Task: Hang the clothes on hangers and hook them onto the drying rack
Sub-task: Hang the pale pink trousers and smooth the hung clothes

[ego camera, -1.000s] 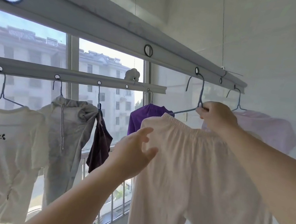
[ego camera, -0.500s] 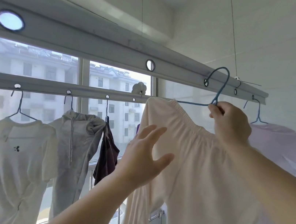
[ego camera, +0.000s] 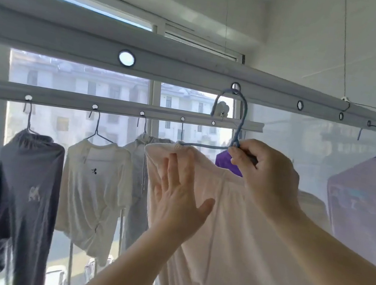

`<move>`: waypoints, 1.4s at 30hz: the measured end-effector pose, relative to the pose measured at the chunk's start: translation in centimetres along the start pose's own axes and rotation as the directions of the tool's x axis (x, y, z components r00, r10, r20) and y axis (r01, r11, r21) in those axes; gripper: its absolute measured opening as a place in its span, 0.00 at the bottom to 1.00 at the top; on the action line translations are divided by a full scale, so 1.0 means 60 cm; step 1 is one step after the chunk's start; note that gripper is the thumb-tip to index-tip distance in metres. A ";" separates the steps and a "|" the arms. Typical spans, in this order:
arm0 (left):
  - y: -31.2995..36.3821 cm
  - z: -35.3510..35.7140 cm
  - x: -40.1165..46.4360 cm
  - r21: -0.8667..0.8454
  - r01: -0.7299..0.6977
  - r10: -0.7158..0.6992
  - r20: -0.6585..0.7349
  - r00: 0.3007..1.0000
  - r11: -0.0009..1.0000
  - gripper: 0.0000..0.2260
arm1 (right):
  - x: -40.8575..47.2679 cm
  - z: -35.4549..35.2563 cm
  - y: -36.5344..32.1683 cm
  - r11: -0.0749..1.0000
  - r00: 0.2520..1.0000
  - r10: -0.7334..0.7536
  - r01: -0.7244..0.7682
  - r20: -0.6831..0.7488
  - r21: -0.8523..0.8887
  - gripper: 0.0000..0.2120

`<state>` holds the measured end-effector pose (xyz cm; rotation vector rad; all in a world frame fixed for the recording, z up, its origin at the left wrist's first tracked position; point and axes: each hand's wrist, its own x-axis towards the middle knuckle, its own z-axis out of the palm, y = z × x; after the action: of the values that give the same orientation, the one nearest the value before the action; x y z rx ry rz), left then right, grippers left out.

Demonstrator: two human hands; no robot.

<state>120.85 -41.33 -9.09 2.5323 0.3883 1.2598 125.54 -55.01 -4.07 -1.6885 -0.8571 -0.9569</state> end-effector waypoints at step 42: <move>-0.352 -0.601 -0.200 0.382 0.538 -0.218 -0.626 0.749 0.751 0.36 | -0.110 0.222 -0.644 0.687 0.816 -0.434 0.027 0.381 0.726 0.15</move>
<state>82.46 -21.38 -4.75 2.1985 1.5407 1.8721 91.56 -32.35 2.64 -1.1605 -1.6185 -0.2093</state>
